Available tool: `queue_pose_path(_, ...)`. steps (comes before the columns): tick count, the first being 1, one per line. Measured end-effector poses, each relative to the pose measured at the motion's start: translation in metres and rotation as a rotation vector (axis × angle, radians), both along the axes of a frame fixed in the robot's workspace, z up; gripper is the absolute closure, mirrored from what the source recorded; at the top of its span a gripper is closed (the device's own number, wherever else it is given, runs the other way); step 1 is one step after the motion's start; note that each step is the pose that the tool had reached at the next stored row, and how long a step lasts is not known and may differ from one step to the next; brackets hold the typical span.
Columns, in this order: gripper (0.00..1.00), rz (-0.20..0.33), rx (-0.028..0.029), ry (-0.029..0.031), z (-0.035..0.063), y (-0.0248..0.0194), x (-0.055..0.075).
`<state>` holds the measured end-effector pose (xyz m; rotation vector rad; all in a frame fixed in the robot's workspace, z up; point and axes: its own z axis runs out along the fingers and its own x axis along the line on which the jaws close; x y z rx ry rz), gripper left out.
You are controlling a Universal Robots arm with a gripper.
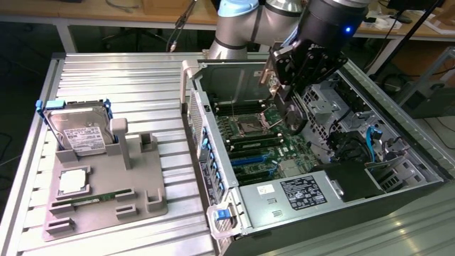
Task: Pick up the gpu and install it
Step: 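Pick up the gpu and move the gpu toward the slot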
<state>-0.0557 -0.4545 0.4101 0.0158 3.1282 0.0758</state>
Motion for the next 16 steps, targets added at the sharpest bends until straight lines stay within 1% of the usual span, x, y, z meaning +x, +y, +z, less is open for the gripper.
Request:
queue_pose_path(12,0.73,0.0,0.0001,0.0007,0.0,0.0,0.013)
queue_pose_path(16,0.73,0.0,0.0,0.0013,0.0,0.0,0.019)
